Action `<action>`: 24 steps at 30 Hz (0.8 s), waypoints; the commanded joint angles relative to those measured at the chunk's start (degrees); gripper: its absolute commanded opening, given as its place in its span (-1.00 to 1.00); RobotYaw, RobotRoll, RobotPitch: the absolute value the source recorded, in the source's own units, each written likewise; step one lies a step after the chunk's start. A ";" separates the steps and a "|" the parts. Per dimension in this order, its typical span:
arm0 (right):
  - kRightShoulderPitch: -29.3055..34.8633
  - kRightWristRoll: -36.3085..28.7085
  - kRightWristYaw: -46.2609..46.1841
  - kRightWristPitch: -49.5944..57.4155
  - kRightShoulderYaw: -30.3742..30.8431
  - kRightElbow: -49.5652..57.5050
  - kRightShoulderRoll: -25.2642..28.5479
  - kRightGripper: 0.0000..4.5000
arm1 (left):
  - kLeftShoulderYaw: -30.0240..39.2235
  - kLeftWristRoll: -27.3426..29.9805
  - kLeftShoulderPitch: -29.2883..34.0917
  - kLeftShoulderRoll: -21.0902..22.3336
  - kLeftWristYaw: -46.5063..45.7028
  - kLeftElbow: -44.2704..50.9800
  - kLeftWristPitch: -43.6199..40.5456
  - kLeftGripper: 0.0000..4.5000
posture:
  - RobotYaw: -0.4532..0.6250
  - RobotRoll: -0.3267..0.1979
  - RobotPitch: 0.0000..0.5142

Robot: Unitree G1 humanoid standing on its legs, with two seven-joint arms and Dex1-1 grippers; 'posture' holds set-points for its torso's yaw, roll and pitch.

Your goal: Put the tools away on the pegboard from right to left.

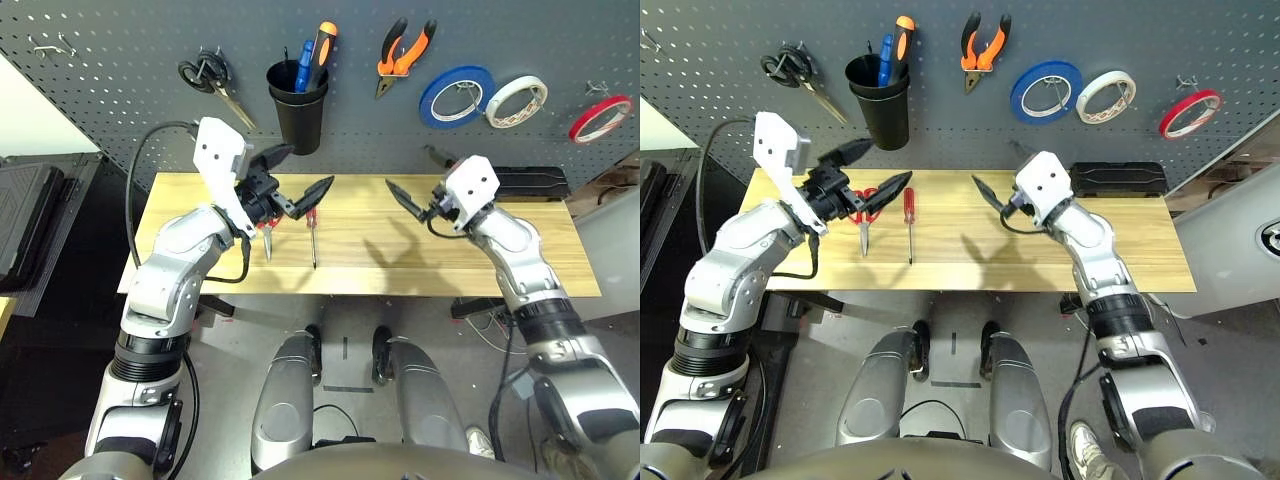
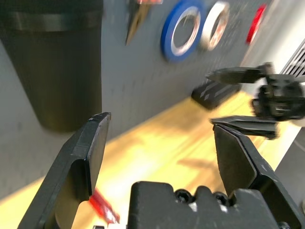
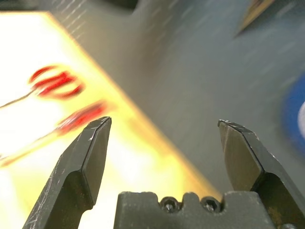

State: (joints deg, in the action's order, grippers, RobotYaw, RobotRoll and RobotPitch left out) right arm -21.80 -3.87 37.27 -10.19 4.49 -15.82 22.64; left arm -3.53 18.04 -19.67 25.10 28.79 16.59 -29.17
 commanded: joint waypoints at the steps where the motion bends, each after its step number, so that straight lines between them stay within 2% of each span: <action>1: 4.30 -0.65 3.64 5.27 1.37 4.03 2.49 0.98 | -2.96 -4.30 2.42 -1.72 -3.84 -3.87 -2.25 1.00 | 0.23 0.25 -0.04; 9: 10.71 2.30 5.44 7.36 2.65 3.74 6.09 0.98 | -4.84 -10.05 3.63 -7.80 -10.33 -12.13 -2.13 1.00 | 0.19 0.25 0.03; 16: 13.17 5.78 3.46 10.52 3.84 4.61 6.25 0.98 | -6.77 -14.12 2.87 -12.04 -14.07 -17.87 -3.44 1.00 | 0.13 0.25 0.14; 24: 16.77 8.50 1.13 15.29 6.22 9.07 5.38 0.98 | -5.59 -16.16 -2.36 -16.19 -17.38 -27.28 -3.21 1.00 | 0.09 0.25 0.32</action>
State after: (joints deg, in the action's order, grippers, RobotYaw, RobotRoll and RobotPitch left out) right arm -6.67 3.71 38.72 3.70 9.74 -8.10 28.13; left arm -9.15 2.66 -22.10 9.57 12.07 -8.45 -31.80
